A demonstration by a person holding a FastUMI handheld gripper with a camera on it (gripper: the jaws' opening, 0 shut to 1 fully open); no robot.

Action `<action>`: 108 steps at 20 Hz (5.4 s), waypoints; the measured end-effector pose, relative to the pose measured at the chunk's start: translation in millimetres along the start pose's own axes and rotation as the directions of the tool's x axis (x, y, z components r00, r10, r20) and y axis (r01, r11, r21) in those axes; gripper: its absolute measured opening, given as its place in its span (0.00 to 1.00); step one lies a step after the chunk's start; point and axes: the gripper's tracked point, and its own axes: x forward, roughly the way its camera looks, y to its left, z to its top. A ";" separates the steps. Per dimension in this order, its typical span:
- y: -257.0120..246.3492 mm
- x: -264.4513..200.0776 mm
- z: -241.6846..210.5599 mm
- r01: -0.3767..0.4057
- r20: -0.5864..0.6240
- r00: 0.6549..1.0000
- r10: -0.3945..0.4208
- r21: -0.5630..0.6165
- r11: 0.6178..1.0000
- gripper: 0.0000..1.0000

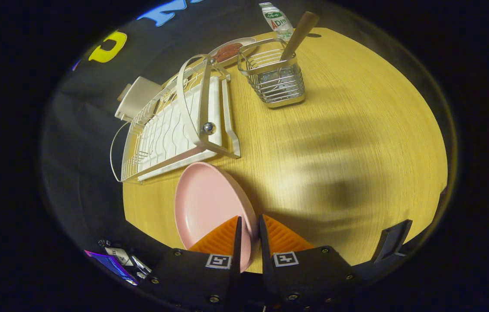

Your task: Take the plate from the dish rack, then take the spoon from the basket and place it into the plate.

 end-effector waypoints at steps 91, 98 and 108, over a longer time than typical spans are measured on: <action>65.8 -219.4 128.7 0.304 0.909 0.410 0.068 -0.207 0.930 0.05; 91.3 -167.4 82.2 0.188 0.843 0.525 0.115 -0.247 0.951 0.05; 124.3 -77.1 45.3 0.069 0.726 0.653 0.218 -0.343 0.937 0.05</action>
